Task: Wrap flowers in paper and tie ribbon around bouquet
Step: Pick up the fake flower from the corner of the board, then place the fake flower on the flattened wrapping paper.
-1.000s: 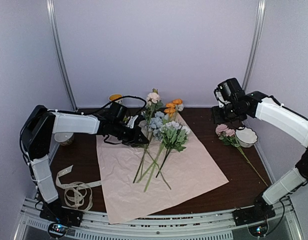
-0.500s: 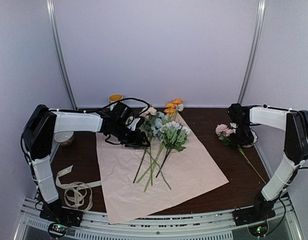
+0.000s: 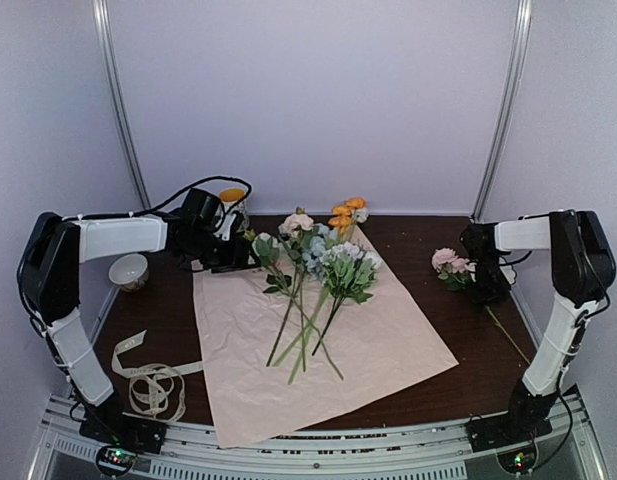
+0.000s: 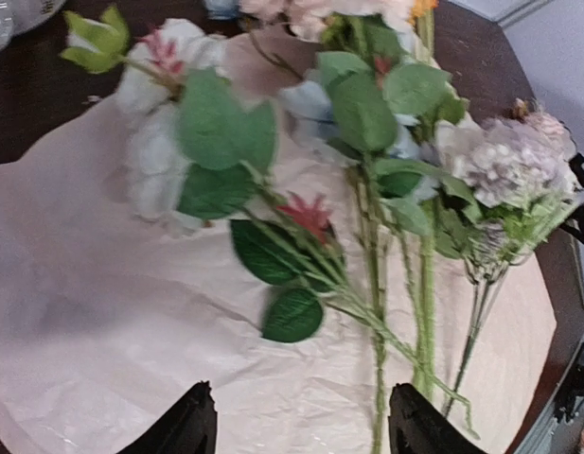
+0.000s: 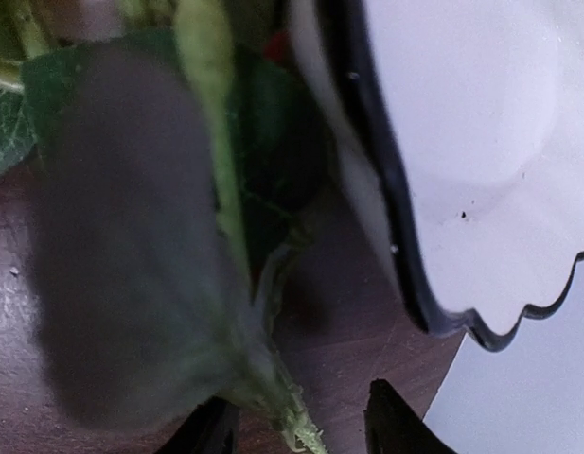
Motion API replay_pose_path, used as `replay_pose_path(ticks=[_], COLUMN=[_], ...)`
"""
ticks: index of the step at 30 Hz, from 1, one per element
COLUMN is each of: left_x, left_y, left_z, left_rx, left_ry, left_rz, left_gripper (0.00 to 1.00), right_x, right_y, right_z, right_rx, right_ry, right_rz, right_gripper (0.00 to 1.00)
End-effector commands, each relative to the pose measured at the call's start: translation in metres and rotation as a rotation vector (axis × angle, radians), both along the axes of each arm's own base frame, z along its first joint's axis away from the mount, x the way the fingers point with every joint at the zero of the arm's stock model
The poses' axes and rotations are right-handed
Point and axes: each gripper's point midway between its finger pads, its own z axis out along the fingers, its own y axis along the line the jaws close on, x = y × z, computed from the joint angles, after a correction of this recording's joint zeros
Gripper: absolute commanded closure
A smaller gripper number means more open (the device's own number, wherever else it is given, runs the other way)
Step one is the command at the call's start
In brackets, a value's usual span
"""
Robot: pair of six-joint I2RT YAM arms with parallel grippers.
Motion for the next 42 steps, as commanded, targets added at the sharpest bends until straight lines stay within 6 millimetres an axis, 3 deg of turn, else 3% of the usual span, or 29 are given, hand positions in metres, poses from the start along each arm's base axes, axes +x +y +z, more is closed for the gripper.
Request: replay_pose_path(ticks=[1,6,9,13,16,18,19,24,26,28,30,32,35,37,40,42], left_x=[0.029,0.051,0.065,0.079,0.082,0.085,0.085,0.092,0.091,0.091,0.091,0.09,0.088,0.088,0.09,0.091], left_y=[0.029,0.029,0.027,0.027,0.024,0.023,0.022,0.019,0.016,0.016,0.018,0.019,0.019,0.019,0.018,0.015], left_z=[-0.014,-0.027,-0.03,-0.04,-0.043,-0.045,-0.045,-0.05,-0.052,-0.053,-0.055,-0.056,-0.057,-0.058,-0.06,-0.06], left_rx=[0.084,0.15,0.171,0.221,0.218,0.217,0.217,0.219,0.21,0.208,0.216,0.222,0.224,0.226,0.225,0.218], left_ry=[-0.044,-0.05,-0.069,-0.068,-0.073,-0.079,-0.081,-0.085,-0.078,-0.078,-0.077,-0.076,-0.074,-0.081,-0.085,-0.089], left_rz=[0.089,0.089,0.093,0.089,0.076,0.078,0.077,0.069,0.061,0.061,0.063,0.058,0.054,0.051,0.046,0.035], left_gripper=[0.37,0.39,0.39,0.4,0.4,0.4,0.4,0.41,0.41,0.41,0.41,0.41,0.41,0.41,0.41,0.41], right_x=[-0.003,-0.004,-0.001,0.013,0.022,0.029,0.031,0.013,0.006,0.008,0.018,0.029,0.045,0.048,0.052,0.052], right_y=[0.003,0.011,0.015,0.033,0.064,0.105,0.137,0.331,0.383,0.422,0.448,0.462,0.464,0.459,0.447,0.436], right_z=[-0.011,-0.011,0.002,0.049,0.104,0.15,0.171,0.262,0.277,0.275,0.251,0.224,0.179,0.158,0.156,0.171], right_rx=[0.025,0.067,0.062,0.083,0.174,0.33,0.443,1.187,1.393,1.501,1.504,1.473,1.339,1.24,1.15,1.096], right_ry=[0.052,0.059,0.037,-0.091,-0.251,-0.422,-0.502,-0.69,-0.686,-0.655,-0.601,-0.555,-0.519,-0.493,-0.524,-0.565], right_rz=[0.039,0.049,0.062,0.083,0.104,0.108,0.14,0.327,0.316,0.284,0.239,0.207,0.191,0.196,0.214,0.25], right_gripper=[0.63,0.92,1.0,1.0,1.0,1.0,1.0,1.0,1.0,1.0,1.0,1.0,0.99,0.88,0.69,0.64])
